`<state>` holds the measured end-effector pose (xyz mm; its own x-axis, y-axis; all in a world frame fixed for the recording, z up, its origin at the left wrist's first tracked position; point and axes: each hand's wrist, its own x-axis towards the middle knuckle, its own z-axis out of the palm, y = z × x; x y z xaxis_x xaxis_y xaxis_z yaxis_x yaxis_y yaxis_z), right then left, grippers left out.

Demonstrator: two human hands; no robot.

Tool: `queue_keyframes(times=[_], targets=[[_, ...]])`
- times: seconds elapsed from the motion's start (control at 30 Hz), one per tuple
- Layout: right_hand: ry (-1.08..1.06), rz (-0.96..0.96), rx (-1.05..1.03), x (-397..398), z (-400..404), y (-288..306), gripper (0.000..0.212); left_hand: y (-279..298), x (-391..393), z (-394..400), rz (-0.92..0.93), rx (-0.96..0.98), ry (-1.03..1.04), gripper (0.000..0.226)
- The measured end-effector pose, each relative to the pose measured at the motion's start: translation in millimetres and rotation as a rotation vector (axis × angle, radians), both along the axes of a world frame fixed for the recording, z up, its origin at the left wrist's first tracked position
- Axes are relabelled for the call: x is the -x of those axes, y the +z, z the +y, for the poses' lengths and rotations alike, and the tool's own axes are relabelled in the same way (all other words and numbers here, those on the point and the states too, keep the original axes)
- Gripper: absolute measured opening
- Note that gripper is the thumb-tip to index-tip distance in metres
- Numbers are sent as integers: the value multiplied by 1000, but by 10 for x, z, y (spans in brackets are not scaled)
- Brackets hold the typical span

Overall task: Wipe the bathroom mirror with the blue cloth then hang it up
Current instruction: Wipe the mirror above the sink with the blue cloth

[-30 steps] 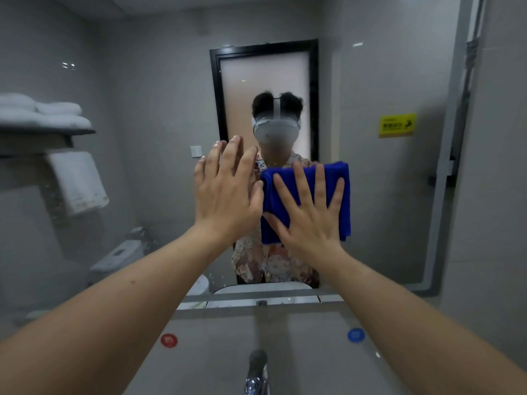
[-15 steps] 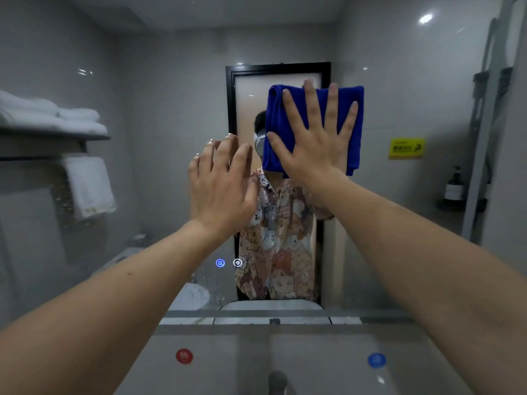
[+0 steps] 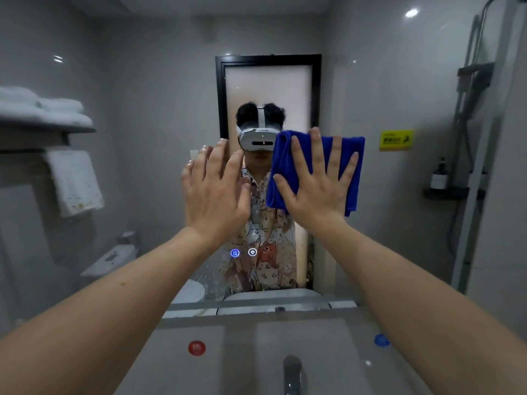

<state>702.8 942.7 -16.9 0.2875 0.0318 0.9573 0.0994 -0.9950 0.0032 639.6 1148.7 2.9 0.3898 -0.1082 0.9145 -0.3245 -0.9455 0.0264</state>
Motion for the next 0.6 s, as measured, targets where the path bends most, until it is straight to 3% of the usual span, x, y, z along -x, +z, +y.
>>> queue_keyframes(times=[0.27,0.6], targets=[[-26,89,38,69,79,-1095,80,-273,-34,221,82,-42,-18,61],[-34,129,40,117,84,-1119,79,-344,-12,171,92,-58,1,62]])
